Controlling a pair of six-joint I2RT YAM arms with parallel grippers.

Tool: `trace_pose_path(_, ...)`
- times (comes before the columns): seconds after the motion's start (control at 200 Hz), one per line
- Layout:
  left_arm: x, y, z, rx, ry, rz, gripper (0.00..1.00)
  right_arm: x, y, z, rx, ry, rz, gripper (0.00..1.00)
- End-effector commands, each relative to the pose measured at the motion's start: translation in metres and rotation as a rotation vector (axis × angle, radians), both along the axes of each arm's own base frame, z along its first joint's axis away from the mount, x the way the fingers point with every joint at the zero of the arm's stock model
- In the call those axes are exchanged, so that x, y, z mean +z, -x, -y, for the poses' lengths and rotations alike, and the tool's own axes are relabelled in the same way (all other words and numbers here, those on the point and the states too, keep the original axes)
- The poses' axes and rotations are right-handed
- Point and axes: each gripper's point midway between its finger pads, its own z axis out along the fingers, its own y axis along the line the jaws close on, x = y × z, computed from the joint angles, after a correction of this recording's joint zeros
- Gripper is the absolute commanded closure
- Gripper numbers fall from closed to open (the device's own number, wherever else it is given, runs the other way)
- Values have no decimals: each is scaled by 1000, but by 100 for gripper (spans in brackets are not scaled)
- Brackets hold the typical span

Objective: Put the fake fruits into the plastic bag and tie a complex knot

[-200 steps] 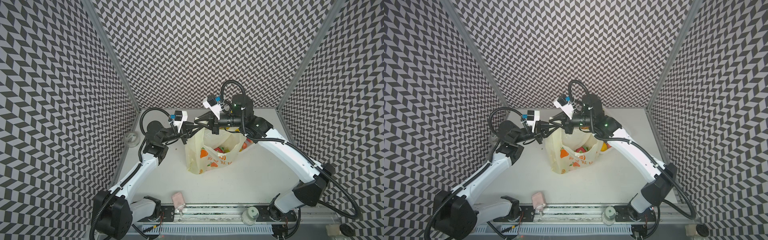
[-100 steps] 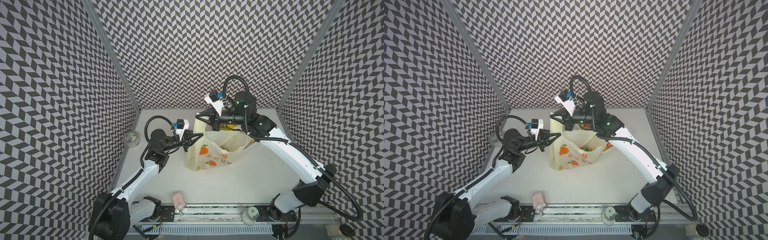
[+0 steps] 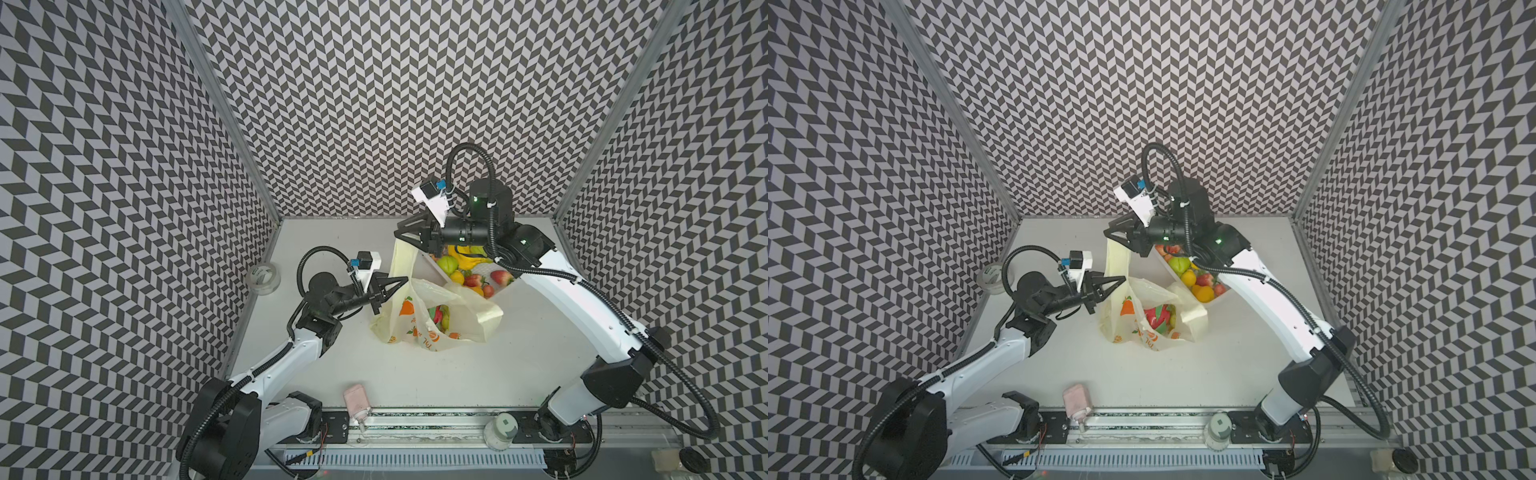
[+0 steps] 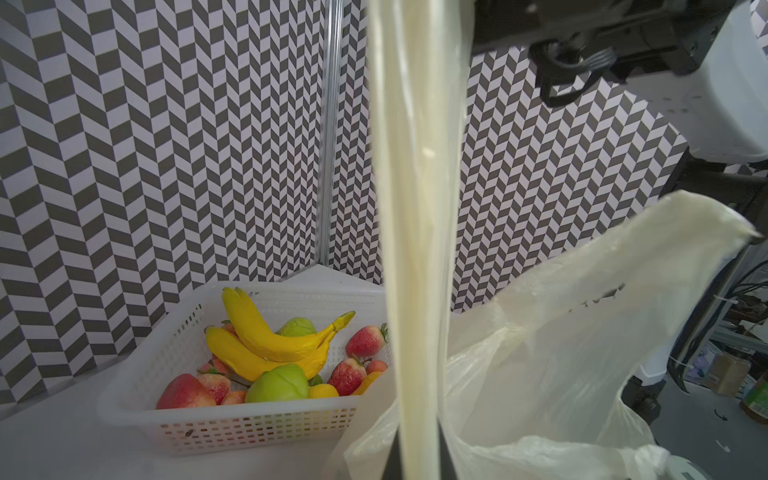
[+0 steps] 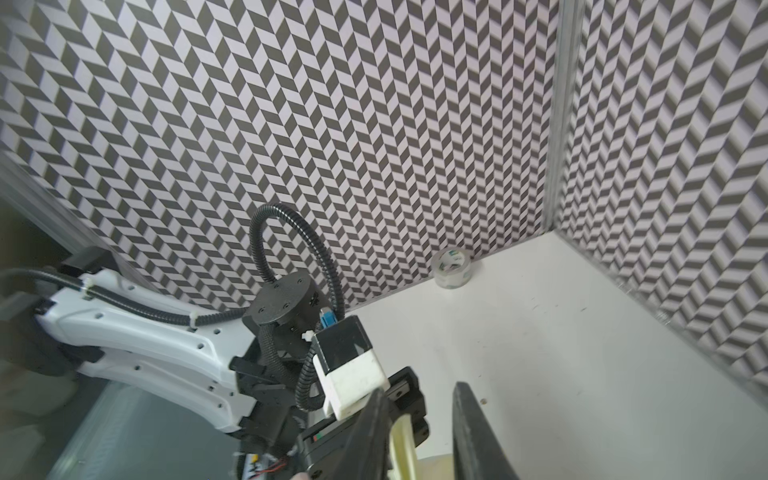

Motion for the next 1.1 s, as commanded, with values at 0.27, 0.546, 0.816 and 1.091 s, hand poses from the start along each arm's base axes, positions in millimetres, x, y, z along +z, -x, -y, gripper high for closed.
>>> trace_pose_path(0.27, 4, -27, -21, 44, 41, -81, 100, 22, 34, 135, -178, -101, 156, 18)
trace_pose_path(0.546, 1, -32, -22, 44, 37, -89, 100, -33, 134, 138, 118, -135, 206, 0)
trace_pose_path(0.816, 3, -31, -21, 34, 46, -106, 100, -74, 176, 112, 285, -116, 270, 0)
trace_pose_path(1.091, 2, -30, -20, 20, 45, -114, 100, -100, 179, 88, 330, -98, 283, 0)
